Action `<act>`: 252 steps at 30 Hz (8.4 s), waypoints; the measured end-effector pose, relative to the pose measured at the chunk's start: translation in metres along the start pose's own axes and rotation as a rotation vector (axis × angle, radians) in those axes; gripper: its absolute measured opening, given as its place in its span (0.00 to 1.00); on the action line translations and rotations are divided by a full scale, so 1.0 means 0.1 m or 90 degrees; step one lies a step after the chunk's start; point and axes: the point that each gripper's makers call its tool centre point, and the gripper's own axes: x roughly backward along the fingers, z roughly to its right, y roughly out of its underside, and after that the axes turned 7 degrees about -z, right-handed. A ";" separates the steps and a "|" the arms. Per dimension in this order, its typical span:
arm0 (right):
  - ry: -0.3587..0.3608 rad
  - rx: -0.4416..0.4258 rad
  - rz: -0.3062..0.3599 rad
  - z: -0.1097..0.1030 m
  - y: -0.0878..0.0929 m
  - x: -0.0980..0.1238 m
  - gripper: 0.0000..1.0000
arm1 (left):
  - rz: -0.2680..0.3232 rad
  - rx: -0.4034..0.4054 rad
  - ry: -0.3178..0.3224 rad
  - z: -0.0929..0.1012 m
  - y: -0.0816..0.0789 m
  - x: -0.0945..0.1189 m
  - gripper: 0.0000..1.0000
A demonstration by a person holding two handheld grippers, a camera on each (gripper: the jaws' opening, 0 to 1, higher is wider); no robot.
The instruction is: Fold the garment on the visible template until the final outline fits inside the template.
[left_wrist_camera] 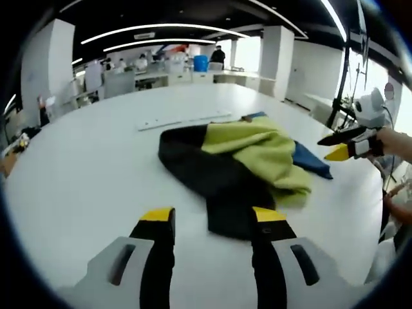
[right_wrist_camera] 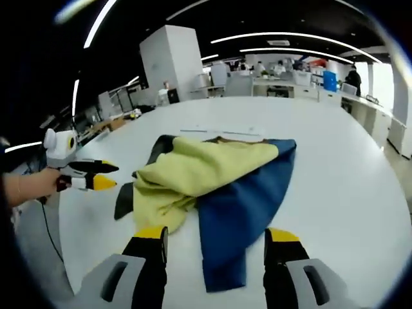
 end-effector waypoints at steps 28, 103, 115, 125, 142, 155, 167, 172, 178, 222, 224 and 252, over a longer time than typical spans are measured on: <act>0.081 -0.041 0.008 0.04 0.33 0.04 0.00 | -0.049 -0.006 -0.011 0.05 0.21 -0.27 0.17; 0.303 -0.041 -0.110 2.09 0.27 1.12 0.00 | -0.092 0.088 -0.335 -1.97 0.56 0.77 0.00; 0.323 -0.045 -0.138 2.26 0.41 1.21 0.00 | -0.115 0.121 -0.349 -2.17 0.61 0.73 0.00; 0.335 -0.059 -0.166 2.40 0.59 1.26 0.00 | -0.131 0.091 -0.371 -2.30 0.56 0.77 0.00; 0.306 -0.103 -0.111 2.27 0.53 1.27 0.00 | -0.120 0.043 -0.359 -2.34 0.39 0.81 0.26; 0.189 -0.045 -0.084 1.77 0.25 1.14 0.38 | -0.069 0.008 -0.256 -1.85 0.28 0.81 0.69; 0.054 0.008 -0.096 1.12 0.17 0.92 0.74 | -0.026 -0.028 -0.151 -1.30 0.21 0.82 0.88; 0.009 0.031 -0.081 0.84 0.08 0.86 0.82 | -0.025 -0.040 -0.118 -1.10 0.23 0.86 0.95; -0.038 0.065 -0.083 0.50 0.03 0.77 0.89 | -0.026 -0.055 -0.084 -0.89 0.26 0.90 0.99; -0.167 0.376 -0.146 -1.07 0.40 -0.09 0.36 | 0.008 -0.111 0.016 0.18 0.38 1.18 0.91; -0.156 0.378 -0.148 -1.07 0.41 -0.13 0.35 | 0.005 -0.120 0.008 0.16 0.40 1.19 0.90; -0.086 0.416 -0.102 -1.09 -0.18 0.11 0.01 | 0.003 -0.117 0.018 0.25 0.51 1.17 0.86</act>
